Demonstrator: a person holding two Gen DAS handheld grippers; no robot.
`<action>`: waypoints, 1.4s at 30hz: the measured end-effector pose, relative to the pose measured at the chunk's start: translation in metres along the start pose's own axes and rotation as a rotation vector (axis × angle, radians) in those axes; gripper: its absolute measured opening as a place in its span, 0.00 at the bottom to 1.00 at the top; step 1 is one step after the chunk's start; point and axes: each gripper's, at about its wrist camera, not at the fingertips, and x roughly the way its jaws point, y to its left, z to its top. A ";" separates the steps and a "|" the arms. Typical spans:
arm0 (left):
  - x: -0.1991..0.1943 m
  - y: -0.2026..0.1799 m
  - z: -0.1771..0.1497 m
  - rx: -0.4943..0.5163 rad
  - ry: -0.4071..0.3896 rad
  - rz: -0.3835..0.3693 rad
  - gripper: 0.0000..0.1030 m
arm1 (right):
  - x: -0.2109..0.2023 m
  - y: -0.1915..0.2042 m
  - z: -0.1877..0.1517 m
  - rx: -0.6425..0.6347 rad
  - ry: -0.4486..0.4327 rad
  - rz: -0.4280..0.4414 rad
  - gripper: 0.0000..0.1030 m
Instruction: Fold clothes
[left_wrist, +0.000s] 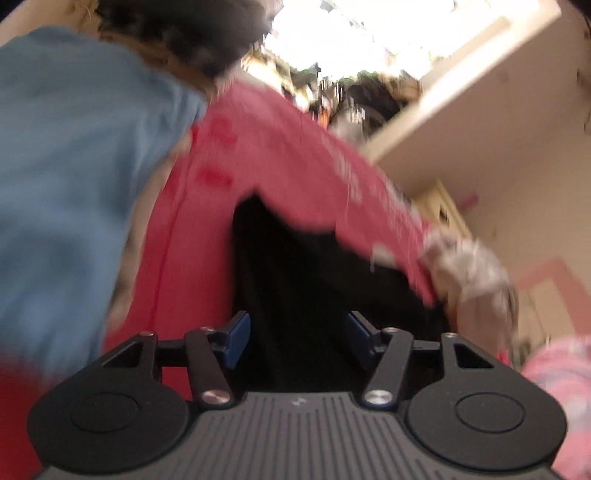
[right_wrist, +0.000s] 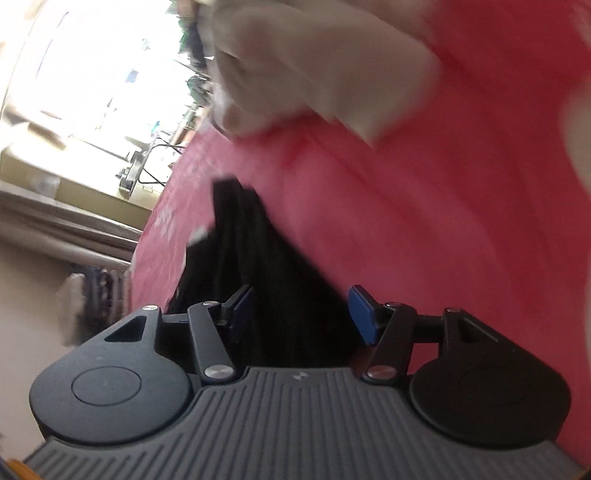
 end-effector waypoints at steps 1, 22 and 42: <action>-0.006 0.003 -0.012 0.002 0.035 -0.001 0.60 | -0.001 -0.007 -0.010 0.026 0.024 0.013 0.54; 0.033 0.006 -0.062 -0.096 -0.035 0.001 0.10 | 0.049 -0.012 -0.015 0.073 0.015 0.150 0.12; -0.175 0.007 -0.176 -0.077 0.065 -0.056 0.08 | -0.151 -0.040 -0.139 0.104 -0.102 0.118 0.03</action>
